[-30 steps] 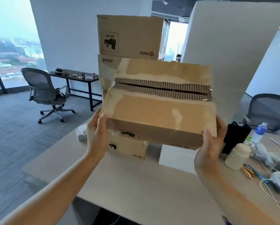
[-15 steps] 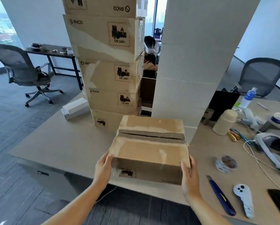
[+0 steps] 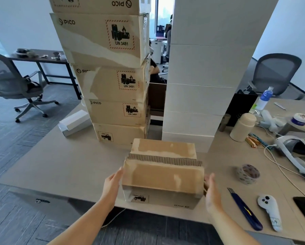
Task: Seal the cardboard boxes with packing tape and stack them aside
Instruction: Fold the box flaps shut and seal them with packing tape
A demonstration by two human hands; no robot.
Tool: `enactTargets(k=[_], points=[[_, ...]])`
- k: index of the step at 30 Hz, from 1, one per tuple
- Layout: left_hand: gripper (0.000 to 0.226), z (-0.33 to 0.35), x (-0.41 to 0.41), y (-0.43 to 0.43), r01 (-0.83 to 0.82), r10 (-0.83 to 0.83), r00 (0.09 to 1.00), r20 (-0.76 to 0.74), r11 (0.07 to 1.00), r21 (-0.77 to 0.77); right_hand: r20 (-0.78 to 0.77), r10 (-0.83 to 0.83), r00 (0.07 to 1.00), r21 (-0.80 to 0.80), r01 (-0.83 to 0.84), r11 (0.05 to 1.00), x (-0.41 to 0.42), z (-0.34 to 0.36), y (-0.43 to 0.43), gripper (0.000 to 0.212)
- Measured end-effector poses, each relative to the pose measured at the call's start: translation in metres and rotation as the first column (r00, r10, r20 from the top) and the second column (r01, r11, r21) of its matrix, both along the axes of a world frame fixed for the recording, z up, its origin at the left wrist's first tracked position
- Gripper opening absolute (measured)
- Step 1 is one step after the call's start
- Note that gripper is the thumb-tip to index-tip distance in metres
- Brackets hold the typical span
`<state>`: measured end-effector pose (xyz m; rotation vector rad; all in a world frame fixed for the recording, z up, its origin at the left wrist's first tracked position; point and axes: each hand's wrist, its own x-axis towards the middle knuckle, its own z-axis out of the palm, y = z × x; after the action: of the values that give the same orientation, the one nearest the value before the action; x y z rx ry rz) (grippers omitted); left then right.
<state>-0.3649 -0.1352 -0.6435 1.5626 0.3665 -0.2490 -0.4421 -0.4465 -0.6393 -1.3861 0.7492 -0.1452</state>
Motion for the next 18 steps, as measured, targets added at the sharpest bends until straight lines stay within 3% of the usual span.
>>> enactTargets(k=[3, 6, 9, 11, 13, 15, 18], points=[[0.054, 0.019, 0.019, 0.012, 0.07, -0.069, 0.997, 0.02, 0.997, -0.027, -0.005, 0.024, 1.0, 0.141, -0.024, 0.99, 0.003, 0.006, -0.027, 0.075], [0.068, 0.04, 0.03, 0.025, 0.357, -0.358, 0.934, 0.017, 0.934, 0.032, -0.052, 0.314, 0.948, 0.112, -0.307, 0.945, -0.001, 0.018, -0.046, 0.075], [0.053, 0.051, 0.032, 0.029, 0.658, -0.668, 0.742, -0.054, 0.71, 0.253, -0.093, 0.559, 0.824, -0.064, -0.565, 0.823, -0.004, 0.022, -0.057, 0.056], [0.041, 0.045, 0.032, 0.029, 0.763, -0.785, 0.601, -0.147, 0.509, 0.399, -0.113, 0.694, 0.711, -0.077, -0.703, 0.707, -0.01, 0.021, -0.061, 0.073], [0.072, 0.031, 0.03, 0.029, 0.793, -0.838, 0.501, -0.216, 0.344, 0.502, -0.161, 0.77, 0.618, -0.063, -0.785, 0.616, -0.015, 0.016, -0.055, 0.096], [0.105, 0.013, 0.025, 0.027, 0.748, -0.857, 0.462, -0.227, 0.239, 0.619, -0.289, 0.764, 0.577, -0.206, -0.816, 0.539, -0.017, 0.006, -0.046, 0.107], [0.111, -0.012, 0.017, 0.02, 0.57, -0.852, 0.492, -0.175, 0.164, 0.805, -0.393, 0.622, 0.677, -0.498, -0.725, 0.475, -0.018, -0.011, -0.026, 0.095]])
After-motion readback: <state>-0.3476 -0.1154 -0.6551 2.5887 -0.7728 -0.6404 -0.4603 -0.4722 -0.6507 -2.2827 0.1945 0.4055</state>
